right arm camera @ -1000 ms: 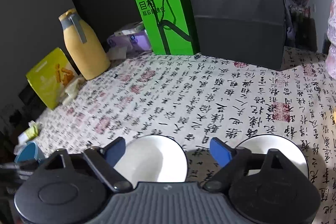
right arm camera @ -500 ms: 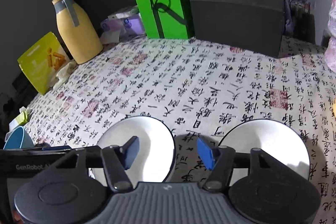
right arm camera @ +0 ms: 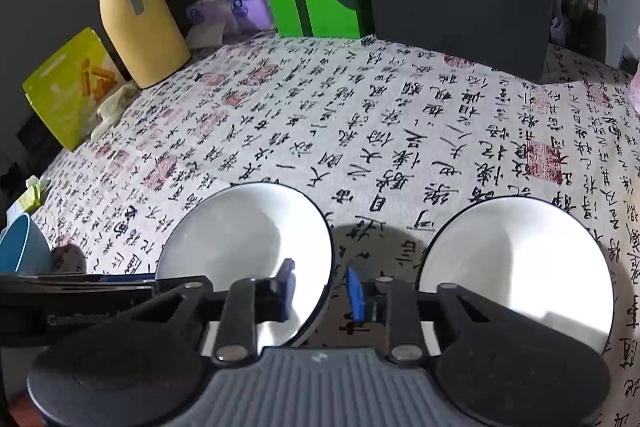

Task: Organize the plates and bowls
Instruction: 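Close the left gripper on one white bowl rim while the right grips the other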

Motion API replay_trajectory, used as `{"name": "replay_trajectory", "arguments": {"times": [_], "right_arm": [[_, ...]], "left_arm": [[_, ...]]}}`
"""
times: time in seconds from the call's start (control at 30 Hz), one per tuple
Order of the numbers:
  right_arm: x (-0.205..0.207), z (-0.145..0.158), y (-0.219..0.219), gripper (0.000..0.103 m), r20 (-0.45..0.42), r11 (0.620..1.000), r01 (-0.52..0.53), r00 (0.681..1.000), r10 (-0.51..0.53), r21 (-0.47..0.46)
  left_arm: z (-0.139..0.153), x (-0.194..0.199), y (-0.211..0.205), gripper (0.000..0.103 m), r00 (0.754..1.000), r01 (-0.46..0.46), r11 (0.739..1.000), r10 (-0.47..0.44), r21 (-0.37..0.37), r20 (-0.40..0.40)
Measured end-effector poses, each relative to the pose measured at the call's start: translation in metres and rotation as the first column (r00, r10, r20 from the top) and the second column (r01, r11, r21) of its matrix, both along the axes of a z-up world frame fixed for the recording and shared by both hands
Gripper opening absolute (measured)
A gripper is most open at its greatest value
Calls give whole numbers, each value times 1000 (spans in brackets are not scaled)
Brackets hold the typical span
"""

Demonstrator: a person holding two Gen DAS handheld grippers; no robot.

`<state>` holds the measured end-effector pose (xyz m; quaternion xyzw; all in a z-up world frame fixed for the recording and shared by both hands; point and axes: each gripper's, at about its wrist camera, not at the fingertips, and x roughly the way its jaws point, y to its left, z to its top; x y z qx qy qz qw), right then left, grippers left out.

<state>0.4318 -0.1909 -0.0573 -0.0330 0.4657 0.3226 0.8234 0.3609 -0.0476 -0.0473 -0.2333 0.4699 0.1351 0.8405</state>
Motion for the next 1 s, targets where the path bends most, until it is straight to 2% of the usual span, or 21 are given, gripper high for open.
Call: {"name": "replay_trajectory", "arguments": {"times": [0.1,0.27,0.5,1.0], "right_arm": [[-2,-2,2,22,-7,1000,-7,1000,7,0],[-1,-5,1,16,-11,1000,7,1000,-7,-1],[0,-6,0,12,7,1000,12,1000,-12,-4],[-6,-7,5,12,75,1000,3,997,-1,-29]], "left_arm": [[-1,2,-3,30,1000,1,1000,-1,1,-7],[0,4,-7,29,1000,-3,1000,3,10,-20],[1,7,-11,18,1000,-5,999,7,47,-26],[0,9,-13,16,1000,-5,997,7,77,-31]]}}
